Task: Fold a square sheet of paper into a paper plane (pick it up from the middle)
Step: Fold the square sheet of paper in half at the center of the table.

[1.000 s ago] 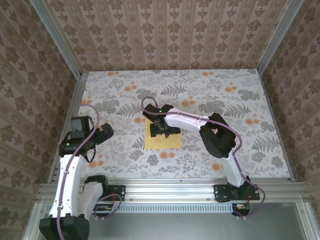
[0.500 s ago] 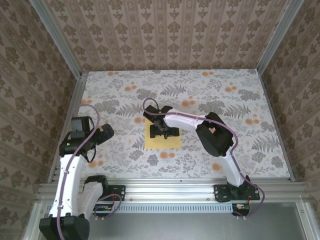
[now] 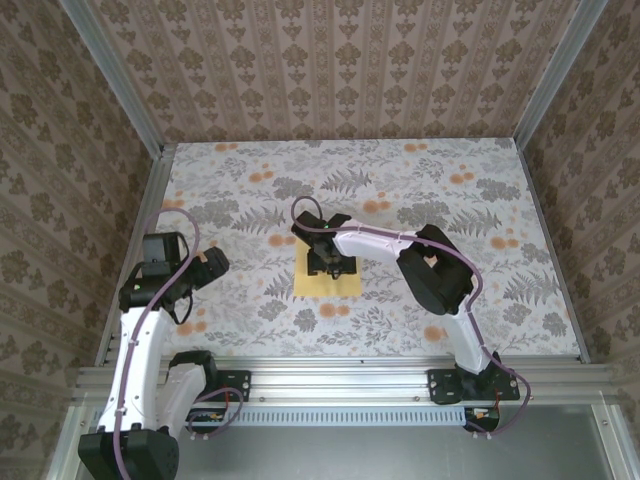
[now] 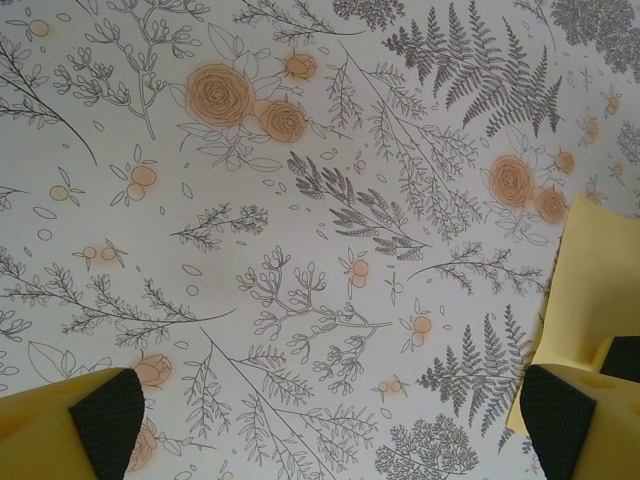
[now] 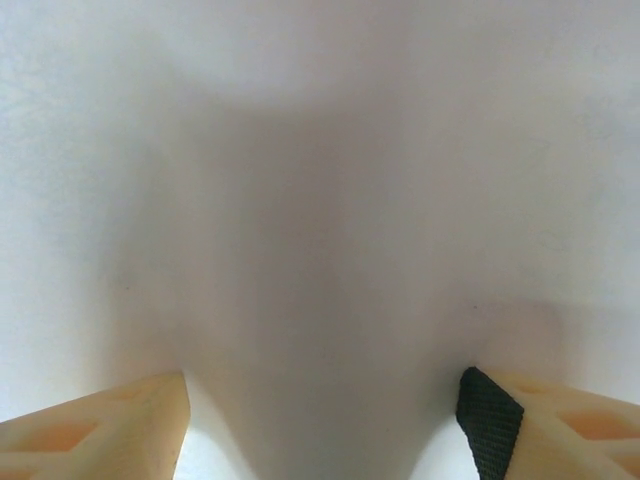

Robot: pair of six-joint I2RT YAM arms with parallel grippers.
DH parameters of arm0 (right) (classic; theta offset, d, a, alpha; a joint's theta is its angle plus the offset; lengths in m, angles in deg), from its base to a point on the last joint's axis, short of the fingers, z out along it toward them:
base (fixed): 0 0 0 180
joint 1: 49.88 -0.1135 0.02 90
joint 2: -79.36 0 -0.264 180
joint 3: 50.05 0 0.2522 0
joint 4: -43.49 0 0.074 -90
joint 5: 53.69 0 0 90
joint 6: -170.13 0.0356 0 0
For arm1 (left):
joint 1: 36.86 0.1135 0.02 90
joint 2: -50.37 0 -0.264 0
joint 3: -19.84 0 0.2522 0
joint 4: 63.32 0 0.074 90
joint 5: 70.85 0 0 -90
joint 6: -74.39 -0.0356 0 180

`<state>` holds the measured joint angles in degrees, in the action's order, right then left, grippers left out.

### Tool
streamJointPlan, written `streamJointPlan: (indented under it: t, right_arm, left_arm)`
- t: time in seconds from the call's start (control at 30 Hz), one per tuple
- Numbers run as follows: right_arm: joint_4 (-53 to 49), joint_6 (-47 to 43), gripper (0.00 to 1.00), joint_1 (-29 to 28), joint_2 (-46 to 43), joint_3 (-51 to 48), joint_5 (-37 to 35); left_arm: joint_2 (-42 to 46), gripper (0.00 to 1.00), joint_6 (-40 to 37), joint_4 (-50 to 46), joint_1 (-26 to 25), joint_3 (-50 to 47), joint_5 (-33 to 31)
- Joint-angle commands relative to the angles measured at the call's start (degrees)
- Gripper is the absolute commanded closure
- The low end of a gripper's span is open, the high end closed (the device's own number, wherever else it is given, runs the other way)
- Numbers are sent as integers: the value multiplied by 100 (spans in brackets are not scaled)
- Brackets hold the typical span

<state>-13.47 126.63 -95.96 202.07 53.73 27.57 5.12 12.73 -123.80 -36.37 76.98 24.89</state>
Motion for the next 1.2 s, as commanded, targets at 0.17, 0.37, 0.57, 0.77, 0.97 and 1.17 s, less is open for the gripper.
streamJointPlan:
  t: [0.17, 0.37, 0.57, 0.77, 0.97, 1.17]
  right_arm:
    - [761, -390, 55, 59, -715, -630, 1008]
    - [2131, -320, 68, 230, -1832, -1421, 2288]
    - [3590, 167, 71, 605, -2388, -2538, 3510]
    - [4242, 327, 69, 921, -2396, -3295, 4014]
    - [4383, 280, 68, 1105, -2057, -3612, 4220]
    - [4619, 315, 68, 1232, -1705, -3850, 4365]
  left_arm:
    - [-136, 0, 187, 195, 56, -206, 698]
    - [-194, 1, 627, 930, -84, -703, 1776]
    - [-331, 7, 1327, 2076, -739, -1188, 2322]
    - [-726, 13, 2006, 3125, -1711, -1464, 2069]
    - [-1551, 25, 2252, 3724, -2543, -1368, 1632]
    - [-2650, 51, 2310, 4271, -3214, -896, 1411]
